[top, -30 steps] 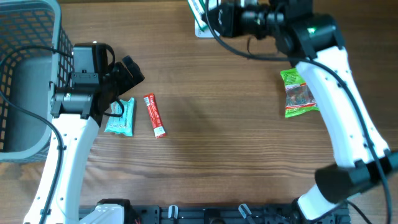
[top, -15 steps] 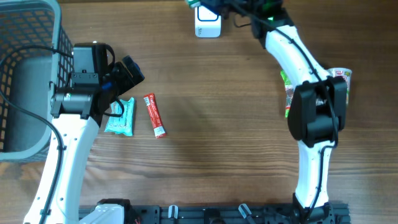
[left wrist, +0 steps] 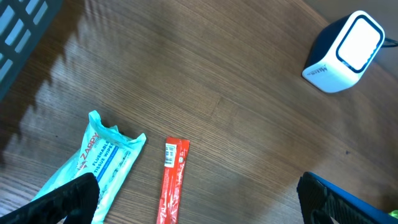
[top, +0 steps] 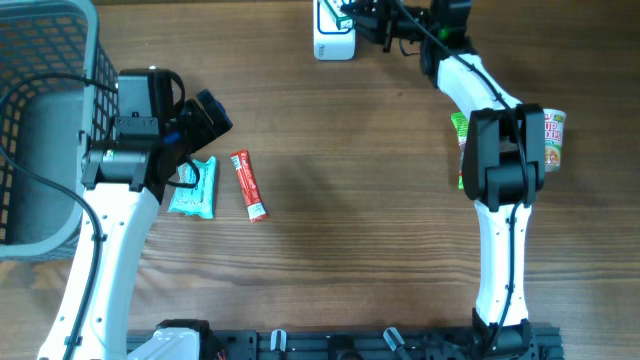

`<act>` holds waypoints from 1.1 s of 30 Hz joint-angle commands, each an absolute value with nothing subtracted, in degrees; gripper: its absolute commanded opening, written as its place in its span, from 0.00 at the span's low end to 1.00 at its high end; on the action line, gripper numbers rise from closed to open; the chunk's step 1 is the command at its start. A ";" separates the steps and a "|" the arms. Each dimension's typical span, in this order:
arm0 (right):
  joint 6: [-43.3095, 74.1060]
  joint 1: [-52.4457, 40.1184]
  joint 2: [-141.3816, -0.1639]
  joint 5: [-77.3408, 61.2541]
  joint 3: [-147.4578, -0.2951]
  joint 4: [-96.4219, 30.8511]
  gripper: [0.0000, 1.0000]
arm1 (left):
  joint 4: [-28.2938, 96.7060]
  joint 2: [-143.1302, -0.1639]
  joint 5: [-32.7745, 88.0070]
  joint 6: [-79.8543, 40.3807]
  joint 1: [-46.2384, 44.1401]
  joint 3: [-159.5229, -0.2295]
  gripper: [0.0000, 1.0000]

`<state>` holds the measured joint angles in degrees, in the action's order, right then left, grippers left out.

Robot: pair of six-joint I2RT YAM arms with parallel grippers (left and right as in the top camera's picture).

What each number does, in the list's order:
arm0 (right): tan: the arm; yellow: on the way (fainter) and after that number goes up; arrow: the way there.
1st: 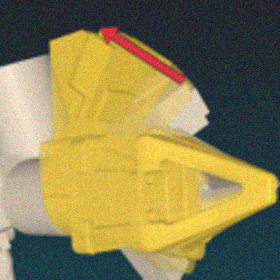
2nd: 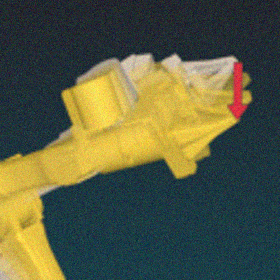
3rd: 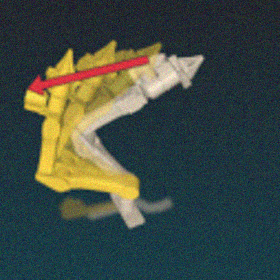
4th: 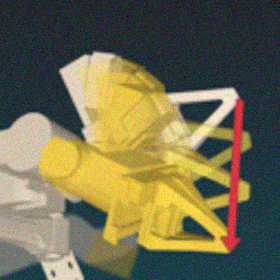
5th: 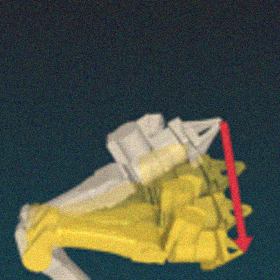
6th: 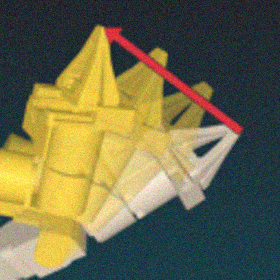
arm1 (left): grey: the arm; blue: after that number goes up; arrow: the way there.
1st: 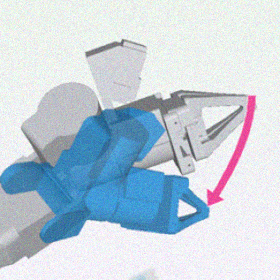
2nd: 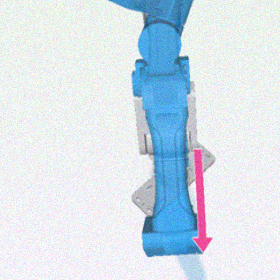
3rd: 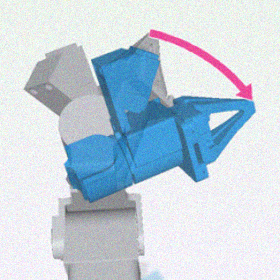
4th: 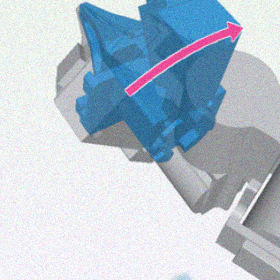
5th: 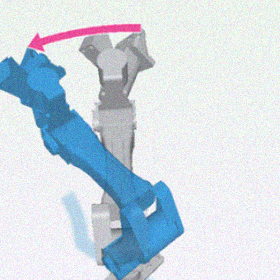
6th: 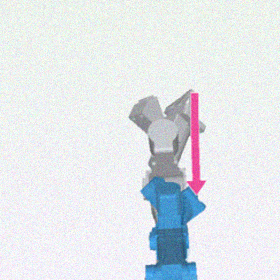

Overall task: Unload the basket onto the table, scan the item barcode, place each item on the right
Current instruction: 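Carry the green box up to the barcode scanner with the right gripper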

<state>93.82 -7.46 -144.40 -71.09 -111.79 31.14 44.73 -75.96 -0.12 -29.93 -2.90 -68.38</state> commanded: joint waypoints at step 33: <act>109.49 -10.28 -154.50 -55.92 -111.66 38.79 0.12 | 44.60 -75.75 0.12 -30.46 -2.76 -68.90 1.00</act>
<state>108.66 -9.08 -151.85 -57.84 -111.79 38.06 44.73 -75.96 -0.12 -29.93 -2.90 -68.38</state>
